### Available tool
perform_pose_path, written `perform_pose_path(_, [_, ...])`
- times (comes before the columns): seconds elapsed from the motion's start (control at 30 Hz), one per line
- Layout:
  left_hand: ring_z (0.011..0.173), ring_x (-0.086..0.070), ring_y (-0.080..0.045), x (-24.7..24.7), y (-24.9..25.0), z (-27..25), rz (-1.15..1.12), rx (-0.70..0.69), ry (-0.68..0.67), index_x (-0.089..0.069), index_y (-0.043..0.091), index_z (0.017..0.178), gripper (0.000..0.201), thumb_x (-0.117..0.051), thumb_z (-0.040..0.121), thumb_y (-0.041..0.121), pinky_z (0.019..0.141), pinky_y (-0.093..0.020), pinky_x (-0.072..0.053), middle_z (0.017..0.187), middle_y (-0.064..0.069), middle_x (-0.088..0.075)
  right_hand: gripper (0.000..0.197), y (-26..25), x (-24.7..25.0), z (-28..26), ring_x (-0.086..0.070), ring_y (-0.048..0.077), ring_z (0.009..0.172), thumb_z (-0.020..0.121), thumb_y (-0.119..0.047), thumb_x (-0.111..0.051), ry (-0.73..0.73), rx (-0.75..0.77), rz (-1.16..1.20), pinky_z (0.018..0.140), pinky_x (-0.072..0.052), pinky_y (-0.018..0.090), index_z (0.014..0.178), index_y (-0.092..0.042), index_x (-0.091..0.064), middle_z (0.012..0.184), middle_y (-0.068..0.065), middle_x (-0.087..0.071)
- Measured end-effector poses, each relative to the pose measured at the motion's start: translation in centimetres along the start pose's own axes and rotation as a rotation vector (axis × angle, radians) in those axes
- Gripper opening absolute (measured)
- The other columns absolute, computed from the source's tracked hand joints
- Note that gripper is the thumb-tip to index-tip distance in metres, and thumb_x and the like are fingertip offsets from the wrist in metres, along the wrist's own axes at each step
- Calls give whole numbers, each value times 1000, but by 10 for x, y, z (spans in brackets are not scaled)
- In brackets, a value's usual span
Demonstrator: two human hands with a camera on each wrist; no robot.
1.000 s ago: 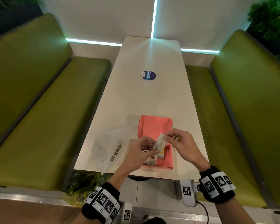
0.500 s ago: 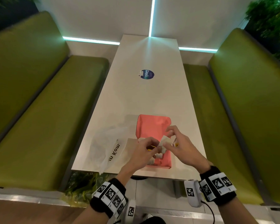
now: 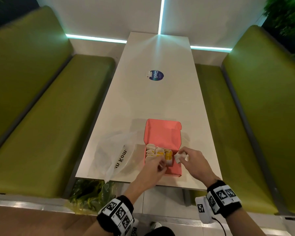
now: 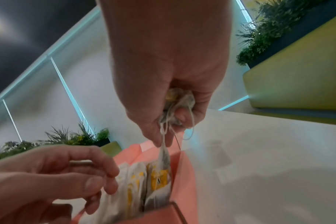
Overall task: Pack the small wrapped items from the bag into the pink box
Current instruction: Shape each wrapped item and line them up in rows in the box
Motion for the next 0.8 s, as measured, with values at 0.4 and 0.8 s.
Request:
perform_pose_path(0.4, [98,-56,-8,-17,2,-13,114,-7,-97,-62,14,109,15,-62,93,14,92,-25,-51,113,2,-63,23,7,-25,4,-57,19,86,98,-30,-51,84,-79,-128,70,-53,36,120,-27,-54,106,-3,-52])
perform_pose_path(0.8, [96,-54,-9,-19,4,-15,166,-29,-122,-62,12,112,18,-61,95,16,88,-20,-48,115,0,-60,25,10,-26,5,-59,25,83,92,-29,-59,170,-168,-87,64,-52,42,111,-24,-43,108,-1,-51])
Point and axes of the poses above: each hand's wrist, its own z-axis towards the middle knuckle, its own x-axis out of the back of the hand, y = z × x, the point moved 8 cm from there along z, towards the middle knuckle
